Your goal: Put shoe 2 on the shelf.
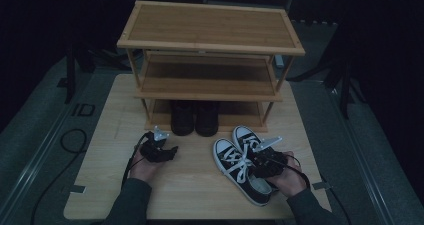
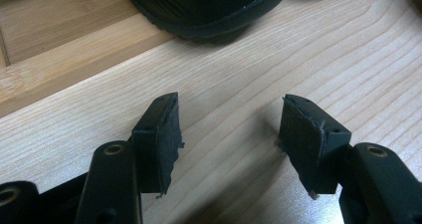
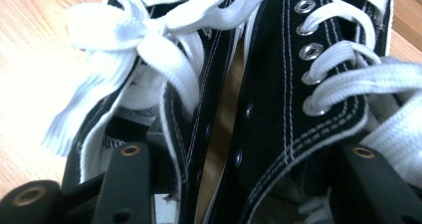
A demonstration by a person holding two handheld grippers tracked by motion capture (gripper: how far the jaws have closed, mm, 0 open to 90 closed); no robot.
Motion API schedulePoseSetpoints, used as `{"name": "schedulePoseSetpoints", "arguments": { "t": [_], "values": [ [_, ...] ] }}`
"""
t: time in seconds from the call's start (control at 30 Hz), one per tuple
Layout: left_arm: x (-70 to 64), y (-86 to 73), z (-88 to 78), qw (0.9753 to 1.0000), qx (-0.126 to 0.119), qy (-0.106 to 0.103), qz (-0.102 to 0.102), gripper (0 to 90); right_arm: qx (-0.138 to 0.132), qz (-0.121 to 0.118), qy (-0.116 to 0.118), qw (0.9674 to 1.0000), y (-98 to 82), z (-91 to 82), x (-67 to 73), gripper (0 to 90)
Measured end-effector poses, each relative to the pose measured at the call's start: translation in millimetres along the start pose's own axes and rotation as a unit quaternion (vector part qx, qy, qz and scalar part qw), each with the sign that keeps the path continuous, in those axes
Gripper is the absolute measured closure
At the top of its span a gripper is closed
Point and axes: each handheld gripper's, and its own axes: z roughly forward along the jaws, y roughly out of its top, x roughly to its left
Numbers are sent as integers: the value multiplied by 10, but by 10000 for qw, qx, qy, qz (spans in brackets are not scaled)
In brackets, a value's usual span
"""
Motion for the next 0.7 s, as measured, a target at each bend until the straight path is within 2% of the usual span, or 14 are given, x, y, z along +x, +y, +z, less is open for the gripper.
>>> {"name": "schedulePoseSetpoints", "arguments": {
  "t": [0.17, 0.3, 0.4, 0.5, 0.53, 0.7],
  "values": [
    [0, 0, 0, 10000, -1, -1, 2, 414, 105, -113, -109, 9998, 46, 33, 24, 592],
    [0, 0, 0, 10000, -1, -1, 2, 414, 130, -143, 73, 9998, 48, 25, 0, 714],
    [0, 0, 0, 10000, -1, 0, 0, 414, 143, -205, 121, 9996, 47, 23, -17, 785],
    [0, -1, 0, 10000, -2, -1, 2, 414, 134, -206, 164, 9996, 39, 22, -42, 811],
    [1, -1, 0, 10000, -1, -2, 4, 414, 98, -127, 290, 9995, 28, 23, -84, 825],
    [0, -1, 0, 10000, -2, -2, 3, 414, 109, -145, 367, 9992, 28, 21, -112, 831]
  ]
}}
